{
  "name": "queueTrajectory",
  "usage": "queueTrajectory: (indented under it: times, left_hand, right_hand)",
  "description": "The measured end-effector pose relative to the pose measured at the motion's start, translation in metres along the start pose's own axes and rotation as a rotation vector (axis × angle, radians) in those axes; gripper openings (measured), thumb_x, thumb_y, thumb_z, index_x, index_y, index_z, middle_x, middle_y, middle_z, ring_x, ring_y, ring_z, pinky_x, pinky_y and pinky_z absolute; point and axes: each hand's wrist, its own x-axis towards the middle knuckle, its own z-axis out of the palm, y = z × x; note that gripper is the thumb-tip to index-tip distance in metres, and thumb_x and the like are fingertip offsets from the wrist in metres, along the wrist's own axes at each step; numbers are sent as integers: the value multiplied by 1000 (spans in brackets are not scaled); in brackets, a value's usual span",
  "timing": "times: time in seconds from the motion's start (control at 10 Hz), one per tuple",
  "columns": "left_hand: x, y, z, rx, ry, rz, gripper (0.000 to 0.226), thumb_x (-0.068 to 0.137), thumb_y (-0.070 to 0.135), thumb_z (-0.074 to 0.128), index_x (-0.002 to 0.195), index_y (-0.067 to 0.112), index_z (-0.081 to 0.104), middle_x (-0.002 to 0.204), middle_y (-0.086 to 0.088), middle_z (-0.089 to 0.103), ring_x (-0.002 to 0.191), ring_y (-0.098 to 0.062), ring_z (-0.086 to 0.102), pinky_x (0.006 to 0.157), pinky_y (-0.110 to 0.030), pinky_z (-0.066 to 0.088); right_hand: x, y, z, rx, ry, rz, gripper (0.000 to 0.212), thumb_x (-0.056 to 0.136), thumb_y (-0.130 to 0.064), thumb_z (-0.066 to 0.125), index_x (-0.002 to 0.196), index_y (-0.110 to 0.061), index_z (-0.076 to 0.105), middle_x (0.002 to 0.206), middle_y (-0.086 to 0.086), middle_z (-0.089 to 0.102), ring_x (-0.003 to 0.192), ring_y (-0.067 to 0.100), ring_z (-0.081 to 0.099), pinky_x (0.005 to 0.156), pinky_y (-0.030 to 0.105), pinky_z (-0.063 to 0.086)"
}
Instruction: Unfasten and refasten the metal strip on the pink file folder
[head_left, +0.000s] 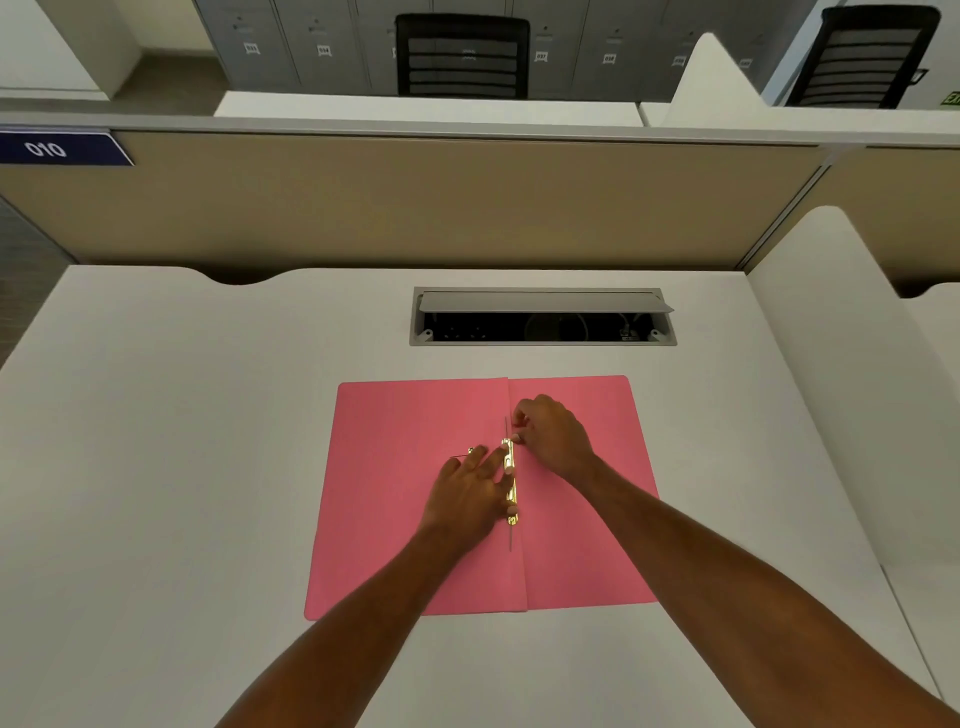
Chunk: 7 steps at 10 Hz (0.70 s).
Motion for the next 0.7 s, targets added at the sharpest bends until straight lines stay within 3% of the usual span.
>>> queueTrajectory:
  times: [0.3,0.5,0.6,0.7]
  left_hand:
    - [-5,-2,3,-10,-16,1,65,107,49,53,165,24,39,182,-15,16,169,-35,17,132,-51,28]
    - [-16,-9,8,-9,-97,49,86,105,67,38,175,27,6,183,-16,-7,171,-38,-4,139,-53,10]
    - [-21,-7,10,-39,-81,17,92,104,68,39,174,27,-2,183,-15,-8,171,-37,-6,140,-55,7]
    - [-29,-4,9,-218,-44,-69,97,104,67,46,174,20,-2,184,-10,-6,172,-31,-7,141,-51,5]
  right_hand:
    - [-27,3,10,-236,24,-142,34,109,-22,55,141,-21,64,125,8,63,113,27,60,85,40,59]
    - [-49,4,17,-267,28,-137,50,100,-14,67,147,-16,54,142,8,59,128,27,56,96,38,59]
    - [-56,9,19,-318,35,-165,50,102,-23,66,149,-16,51,146,7,57,130,24,56,99,35,58]
    - [-60,10,12,-271,7,-110,59,101,-35,69,151,-14,47,149,8,55,134,26,54,103,38,57]
